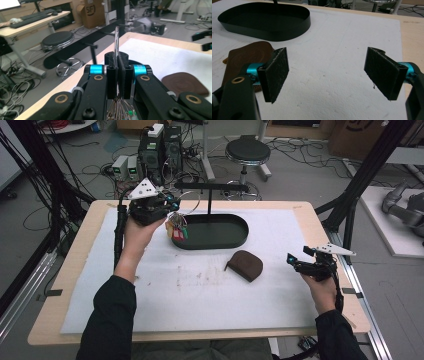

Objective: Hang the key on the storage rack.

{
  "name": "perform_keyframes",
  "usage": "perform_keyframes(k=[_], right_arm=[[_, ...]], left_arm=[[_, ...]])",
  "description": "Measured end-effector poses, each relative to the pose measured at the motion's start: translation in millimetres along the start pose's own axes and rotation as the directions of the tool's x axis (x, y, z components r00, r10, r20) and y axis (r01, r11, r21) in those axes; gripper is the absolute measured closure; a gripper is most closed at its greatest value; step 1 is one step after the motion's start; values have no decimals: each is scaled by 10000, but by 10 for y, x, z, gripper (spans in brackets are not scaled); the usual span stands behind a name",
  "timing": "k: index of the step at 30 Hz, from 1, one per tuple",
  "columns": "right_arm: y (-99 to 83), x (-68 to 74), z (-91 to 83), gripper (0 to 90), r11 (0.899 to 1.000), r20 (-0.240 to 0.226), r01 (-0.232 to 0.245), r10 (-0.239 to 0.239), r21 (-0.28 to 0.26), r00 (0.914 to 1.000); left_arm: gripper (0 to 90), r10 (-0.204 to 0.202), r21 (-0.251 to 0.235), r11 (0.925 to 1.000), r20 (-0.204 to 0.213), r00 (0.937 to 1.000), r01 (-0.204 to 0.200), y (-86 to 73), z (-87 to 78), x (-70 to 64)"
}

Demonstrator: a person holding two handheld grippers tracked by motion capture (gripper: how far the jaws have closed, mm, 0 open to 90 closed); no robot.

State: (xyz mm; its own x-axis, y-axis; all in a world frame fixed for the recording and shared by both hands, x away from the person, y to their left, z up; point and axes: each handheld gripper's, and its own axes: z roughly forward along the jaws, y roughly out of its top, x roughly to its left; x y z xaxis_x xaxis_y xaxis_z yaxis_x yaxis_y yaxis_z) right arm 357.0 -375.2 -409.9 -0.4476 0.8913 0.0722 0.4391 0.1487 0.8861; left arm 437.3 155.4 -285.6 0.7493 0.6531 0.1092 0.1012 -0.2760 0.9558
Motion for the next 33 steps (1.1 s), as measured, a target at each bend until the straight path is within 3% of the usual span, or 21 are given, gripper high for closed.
perform_keyframes(k=[13,22,33], right_arm=[[-3,-4,1,201,10000,21,-34,34,41,10000],[-4,-11,4,201,10000,3,-19,19,49,10000],[-8,-15,13,201,9999,-18,-32,32,120,10000]], left_arm=[[865,-653,55,9978,-694,9954,658,-116,196,213],[865,-1577,-100,9875,-892,9834,1574,-219,287,340],[864,-2170,-211,9762,-962,9714,2160,-313,364,411]])
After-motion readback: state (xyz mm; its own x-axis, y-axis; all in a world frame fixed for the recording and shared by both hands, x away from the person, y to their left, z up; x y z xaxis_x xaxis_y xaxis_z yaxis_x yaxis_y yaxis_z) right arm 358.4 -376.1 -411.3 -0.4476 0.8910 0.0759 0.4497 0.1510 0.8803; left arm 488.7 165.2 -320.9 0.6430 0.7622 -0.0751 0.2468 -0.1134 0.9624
